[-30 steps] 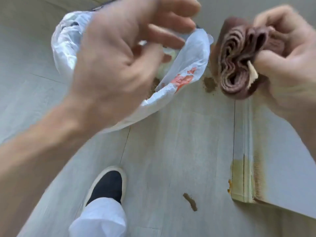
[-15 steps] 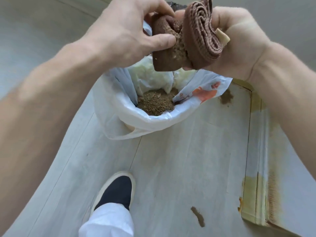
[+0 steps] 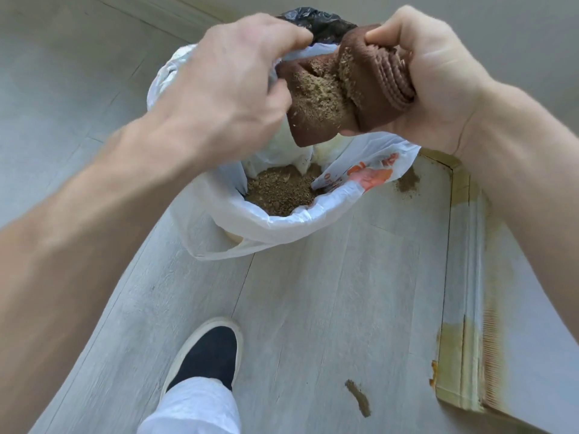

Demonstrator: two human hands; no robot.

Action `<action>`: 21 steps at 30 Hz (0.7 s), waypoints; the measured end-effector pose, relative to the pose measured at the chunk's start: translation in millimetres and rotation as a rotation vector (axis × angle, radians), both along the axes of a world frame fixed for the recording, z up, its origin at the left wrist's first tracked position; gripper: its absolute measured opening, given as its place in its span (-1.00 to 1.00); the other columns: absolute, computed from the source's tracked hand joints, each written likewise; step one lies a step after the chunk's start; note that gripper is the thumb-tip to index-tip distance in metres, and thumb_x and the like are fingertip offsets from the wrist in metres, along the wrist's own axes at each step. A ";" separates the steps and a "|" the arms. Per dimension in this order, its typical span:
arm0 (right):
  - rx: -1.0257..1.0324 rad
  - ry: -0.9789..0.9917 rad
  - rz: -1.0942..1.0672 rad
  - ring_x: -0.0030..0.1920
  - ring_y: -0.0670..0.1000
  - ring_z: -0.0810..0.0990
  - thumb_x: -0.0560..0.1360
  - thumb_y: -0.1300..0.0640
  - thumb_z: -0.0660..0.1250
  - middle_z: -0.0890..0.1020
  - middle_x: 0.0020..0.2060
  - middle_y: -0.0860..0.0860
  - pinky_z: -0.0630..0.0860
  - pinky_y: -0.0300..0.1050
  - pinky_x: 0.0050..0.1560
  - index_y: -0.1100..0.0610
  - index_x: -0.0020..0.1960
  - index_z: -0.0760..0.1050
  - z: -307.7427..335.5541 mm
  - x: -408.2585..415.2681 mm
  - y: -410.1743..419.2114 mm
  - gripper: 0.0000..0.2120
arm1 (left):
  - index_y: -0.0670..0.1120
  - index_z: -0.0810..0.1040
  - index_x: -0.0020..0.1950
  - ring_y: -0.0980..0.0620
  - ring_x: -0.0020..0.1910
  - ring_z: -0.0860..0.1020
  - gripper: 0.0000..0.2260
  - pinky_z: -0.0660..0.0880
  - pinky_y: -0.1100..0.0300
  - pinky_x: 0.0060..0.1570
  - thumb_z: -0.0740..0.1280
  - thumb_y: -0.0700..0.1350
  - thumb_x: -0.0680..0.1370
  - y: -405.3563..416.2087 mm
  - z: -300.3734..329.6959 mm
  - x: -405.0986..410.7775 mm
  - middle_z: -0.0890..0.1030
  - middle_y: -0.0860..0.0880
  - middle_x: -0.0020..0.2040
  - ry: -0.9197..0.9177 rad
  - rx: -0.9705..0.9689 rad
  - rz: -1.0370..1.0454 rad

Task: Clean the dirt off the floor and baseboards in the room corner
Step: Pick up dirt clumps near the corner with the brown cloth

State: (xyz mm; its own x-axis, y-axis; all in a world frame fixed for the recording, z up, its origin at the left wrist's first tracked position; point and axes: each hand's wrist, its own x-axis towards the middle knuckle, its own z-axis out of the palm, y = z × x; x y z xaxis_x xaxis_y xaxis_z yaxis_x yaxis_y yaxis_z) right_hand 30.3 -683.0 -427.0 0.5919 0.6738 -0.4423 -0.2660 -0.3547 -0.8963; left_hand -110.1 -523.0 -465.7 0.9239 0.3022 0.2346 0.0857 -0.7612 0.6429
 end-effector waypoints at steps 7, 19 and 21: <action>0.036 0.087 -0.136 0.01 0.19 0.66 0.63 0.02 0.12 0.59 0.05 0.17 0.61 0.39 0.08 0.20 0.13 0.46 -0.7 -10.0 1.9 -0.72 | -0.04 0.12 0.68 0.11 0.63 0.16 -0.33 0.15 0.06 0.60 0.12 -0.20 0.54 -30.3 -9.7 -7.7 0.17 0.04 0.66 0.075 0.037 -0.208; -0.071 -0.105 -0.225 0.10 0.32 0.71 0.61 0.15 0.25 0.60 0.28 0.31 0.62 0.45 -0.03 0.26 0.26 0.51 8.1 -5.4 -2.2 -0.71 | -0.06 0.17 0.63 -0.17 0.54 0.34 -0.43 0.40 -0.19 0.40 0.04 -0.06 0.59 -29.4 -10.3 -15.9 0.15 -0.01 0.67 0.366 0.280 -0.166; -0.091 -0.136 -0.207 0.07 0.30 0.72 0.61 0.14 0.25 0.65 0.21 0.26 0.63 0.44 -0.06 0.24 0.28 0.51 11.8 -4.3 -3.5 -0.71 | -0.06 0.26 0.58 -0.22 0.48 0.40 -0.39 0.41 -0.22 0.38 0.00 -0.05 0.50 -29.5 -1.2 -17.3 0.24 -0.03 0.64 0.275 0.233 -0.076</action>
State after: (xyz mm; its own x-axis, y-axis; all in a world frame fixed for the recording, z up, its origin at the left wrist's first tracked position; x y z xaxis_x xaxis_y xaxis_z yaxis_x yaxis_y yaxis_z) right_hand 26.0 -686.5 -415.2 0.7711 0.4931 -0.4028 -0.2210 -0.3861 -0.8956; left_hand -127.4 -552.5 -466.9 0.9798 0.1977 0.0290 0.1685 -0.8955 0.4119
